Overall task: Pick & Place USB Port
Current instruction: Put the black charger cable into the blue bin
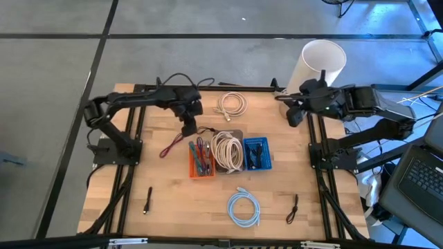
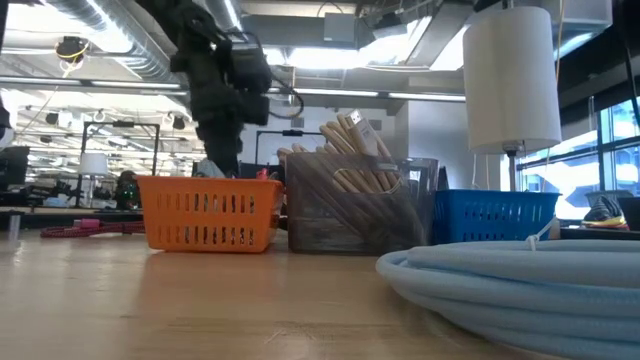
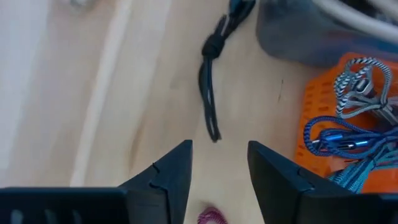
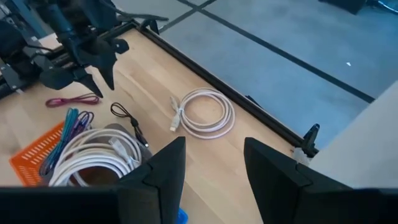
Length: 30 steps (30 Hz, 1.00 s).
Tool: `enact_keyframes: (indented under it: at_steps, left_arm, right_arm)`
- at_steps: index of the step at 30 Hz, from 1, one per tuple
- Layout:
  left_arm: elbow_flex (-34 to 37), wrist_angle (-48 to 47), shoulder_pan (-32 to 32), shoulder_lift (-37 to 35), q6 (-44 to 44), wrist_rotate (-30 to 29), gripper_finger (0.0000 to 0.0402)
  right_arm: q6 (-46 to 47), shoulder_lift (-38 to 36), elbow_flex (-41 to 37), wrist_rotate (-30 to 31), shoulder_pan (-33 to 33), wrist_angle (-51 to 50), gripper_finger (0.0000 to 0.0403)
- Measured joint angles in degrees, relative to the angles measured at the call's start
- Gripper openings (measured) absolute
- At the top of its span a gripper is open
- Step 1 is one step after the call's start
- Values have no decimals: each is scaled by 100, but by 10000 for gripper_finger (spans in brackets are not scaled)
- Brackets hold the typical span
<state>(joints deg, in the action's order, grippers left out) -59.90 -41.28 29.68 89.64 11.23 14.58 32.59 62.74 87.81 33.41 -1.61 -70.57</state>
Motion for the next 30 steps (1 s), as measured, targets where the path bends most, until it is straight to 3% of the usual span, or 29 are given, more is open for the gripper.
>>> enact_keyframes:
  at_steps: [15,18,22,30]
  left_arm:
    - [0,709,-42,1013,4,53,138]
    - [0,709,-42,1134,1,-19,105]
    - [0,701,-42,1199,-156,15,18]
    - [0,570,-20,742,-349,-198,4]
  right_arm:
    - [-4,267,-2,0,-1,3,165]
    - [-6,267,-2,0,-2,3,165]
    - [-47,267,-2,0,-1,1,165]
    - [-152,267,-2,0,-2,-1,165]
